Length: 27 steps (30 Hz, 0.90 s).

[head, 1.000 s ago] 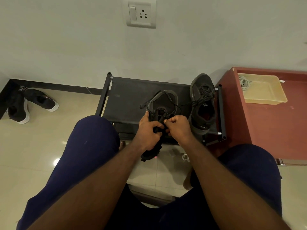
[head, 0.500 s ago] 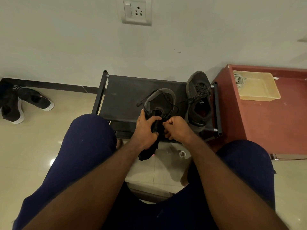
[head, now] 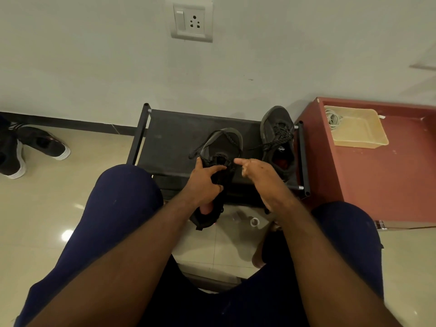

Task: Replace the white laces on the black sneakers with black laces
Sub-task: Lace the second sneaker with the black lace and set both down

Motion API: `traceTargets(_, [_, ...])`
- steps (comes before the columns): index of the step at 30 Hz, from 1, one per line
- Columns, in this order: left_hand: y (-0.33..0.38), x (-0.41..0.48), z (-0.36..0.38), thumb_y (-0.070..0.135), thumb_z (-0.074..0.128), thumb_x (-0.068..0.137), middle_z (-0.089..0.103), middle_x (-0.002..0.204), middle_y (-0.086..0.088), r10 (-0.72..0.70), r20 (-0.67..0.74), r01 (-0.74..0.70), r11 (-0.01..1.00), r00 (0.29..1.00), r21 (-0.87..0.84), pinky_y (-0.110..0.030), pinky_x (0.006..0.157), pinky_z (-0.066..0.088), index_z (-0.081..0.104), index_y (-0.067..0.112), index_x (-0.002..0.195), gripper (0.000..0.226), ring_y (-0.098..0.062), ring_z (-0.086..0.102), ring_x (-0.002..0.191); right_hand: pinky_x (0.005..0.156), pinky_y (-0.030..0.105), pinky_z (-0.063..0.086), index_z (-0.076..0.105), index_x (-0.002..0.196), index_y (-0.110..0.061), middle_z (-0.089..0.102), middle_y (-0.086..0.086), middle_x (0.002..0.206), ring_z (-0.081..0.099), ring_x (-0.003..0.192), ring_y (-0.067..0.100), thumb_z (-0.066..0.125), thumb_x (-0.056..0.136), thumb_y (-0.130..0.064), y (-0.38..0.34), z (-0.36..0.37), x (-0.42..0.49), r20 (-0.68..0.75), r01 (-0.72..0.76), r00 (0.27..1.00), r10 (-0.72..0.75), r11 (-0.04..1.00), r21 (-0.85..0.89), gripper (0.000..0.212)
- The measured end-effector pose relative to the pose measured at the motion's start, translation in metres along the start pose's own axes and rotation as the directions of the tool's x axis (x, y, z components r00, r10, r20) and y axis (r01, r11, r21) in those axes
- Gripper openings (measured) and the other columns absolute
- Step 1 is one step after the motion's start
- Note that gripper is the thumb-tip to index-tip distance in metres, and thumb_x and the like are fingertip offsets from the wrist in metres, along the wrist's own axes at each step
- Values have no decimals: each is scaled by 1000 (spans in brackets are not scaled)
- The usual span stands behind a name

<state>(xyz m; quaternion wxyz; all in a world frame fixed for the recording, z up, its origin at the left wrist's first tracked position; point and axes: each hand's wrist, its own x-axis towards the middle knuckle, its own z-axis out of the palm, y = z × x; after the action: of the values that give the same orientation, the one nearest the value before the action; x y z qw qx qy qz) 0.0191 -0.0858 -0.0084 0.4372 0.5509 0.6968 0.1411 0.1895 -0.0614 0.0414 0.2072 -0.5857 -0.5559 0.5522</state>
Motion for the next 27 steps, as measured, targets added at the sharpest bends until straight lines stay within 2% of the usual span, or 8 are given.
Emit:
traceTargets(3, [-1,4,-1,18,69,87,0,162,-13,-9,14,9,1000,1000,9,-43,116,34,50,38,140,60,-37,30,142,74,33,55,47,64,-13,58,5,61,62,64,23,39,88,-11,-17,-2,-15,27,6,999,-38,675,738,25])
traceTargets(5, [-5,7,2,22,71,85,5,160,-12,0,1,0,1000,1000,9,-45,115,36,52,41,138,59,-38,31,141,46,27,39,36,62,-18,33,-1,49,31,40,14,34,93,-18,-30,-7,-24,-33,-15,997,74,575,818,31])
traceTargets(7, [-8,9,4,24,71,85,6,160,-12,5,-4,-5,1000,1000,12,-46,115,36,52,42,138,59,-38,30,141,42,24,23,35,61,-21,25,-3,50,20,40,12,41,95,-21,-23,-6,-18,-149,-68,965,216,753,654,35])
traceTargets(10, [-8,9,4,26,70,87,3,161,-12,12,4,-12,999,1000,44,-47,115,35,50,42,139,58,-39,29,142,52,36,40,47,71,-15,46,1,63,44,55,17,53,94,-24,9,6,-1,-290,-183,940,178,983,8,26])
traceTargets(13, [-9,10,3,28,71,87,0,162,-13,14,6,-14,998,1000,62,-46,116,34,50,43,139,58,-39,32,141,77,39,48,57,92,-11,59,3,86,59,87,25,56,97,-25,32,22,9,-140,-156,984,108,905,-395,15])
traceTargets(16, [-11,9,4,30,70,88,-2,163,-14,18,7,-19,995,1000,94,-45,116,34,49,43,140,58,-39,33,141,69,34,37,47,72,-16,51,5,76,51,80,27,52,102,-24,34,34,9,18,-48,997,72,807,-589,31])
traceTargets(24, [-4,6,7,40,62,92,-2,162,-16,-10,-2,10,963,1000,269,-49,107,43,34,47,147,62,-40,43,131,102,42,45,66,94,-7,54,12,124,52,117,24,46,104,-19,9,22,-4,-115,134,968,-223,847,-514,26])
traceTargets(27, [-5,8,6,40,64,91,7,160,-14,-10,-10,12,967,1000,253,-48,107,43,36,47,146,62,-38,45,129,100,29,44,68,84,-2,60,16,129,55,118,11,49,101,-12,-6,21,-15,-246,185,948,-203,978,-93,27])
